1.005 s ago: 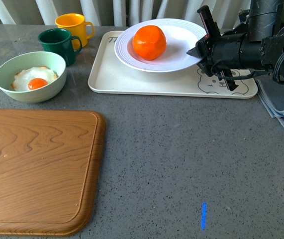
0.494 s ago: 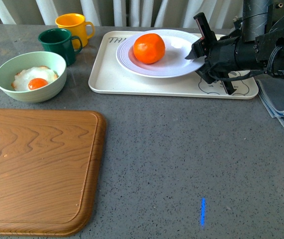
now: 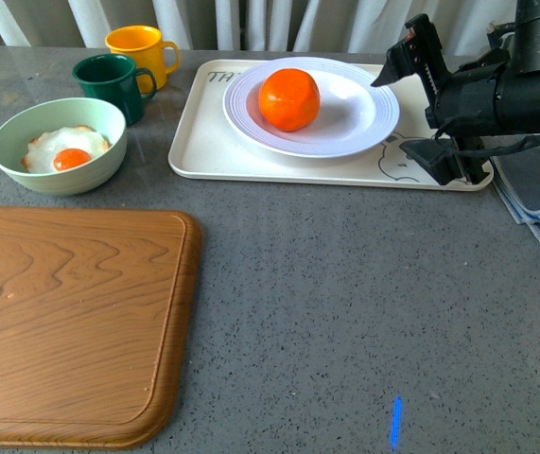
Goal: Place orange and plate with both arms
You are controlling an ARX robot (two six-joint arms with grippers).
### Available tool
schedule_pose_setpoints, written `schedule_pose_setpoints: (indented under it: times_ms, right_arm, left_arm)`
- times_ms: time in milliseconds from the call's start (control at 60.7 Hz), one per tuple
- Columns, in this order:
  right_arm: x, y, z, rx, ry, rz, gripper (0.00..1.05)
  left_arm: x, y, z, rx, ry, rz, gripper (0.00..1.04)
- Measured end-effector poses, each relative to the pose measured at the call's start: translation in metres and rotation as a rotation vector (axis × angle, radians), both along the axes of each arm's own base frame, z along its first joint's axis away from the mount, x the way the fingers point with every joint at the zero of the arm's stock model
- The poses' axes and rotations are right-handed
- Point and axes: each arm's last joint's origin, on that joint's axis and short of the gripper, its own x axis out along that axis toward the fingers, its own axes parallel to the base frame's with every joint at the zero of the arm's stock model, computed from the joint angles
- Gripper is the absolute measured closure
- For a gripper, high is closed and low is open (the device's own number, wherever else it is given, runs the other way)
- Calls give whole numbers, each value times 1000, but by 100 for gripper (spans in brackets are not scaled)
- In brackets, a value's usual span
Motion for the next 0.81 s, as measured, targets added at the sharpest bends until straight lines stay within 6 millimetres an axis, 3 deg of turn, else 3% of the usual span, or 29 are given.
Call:
schedule_pose_setpoints:
  times_ms: [181,330,428,494,626,807]
  right_arm:
    - [-26,-1,21,-65,-50,55,9]
    - [-54,0,44,-244,-168,82,10]
    - [-82,-8,59,-583,-491,-89,26]
    - [-103,-17,63,-765,-597,-116,37]
    - [-141,-34,65,-944,-647,-95,60]
    - [-177,-46,60,-1003,-631,-66,90]
  left_arm:
    - [0,0,0,0,0,0,9]
    - [0,0,0,0,0,0,9]
    - [0,0,0,0,0,0,9]
    - [0,0,0,0,0,0,9]
    - [0,0,0,0,0,0,9]
    - [0,0,0,0,0,0,9]
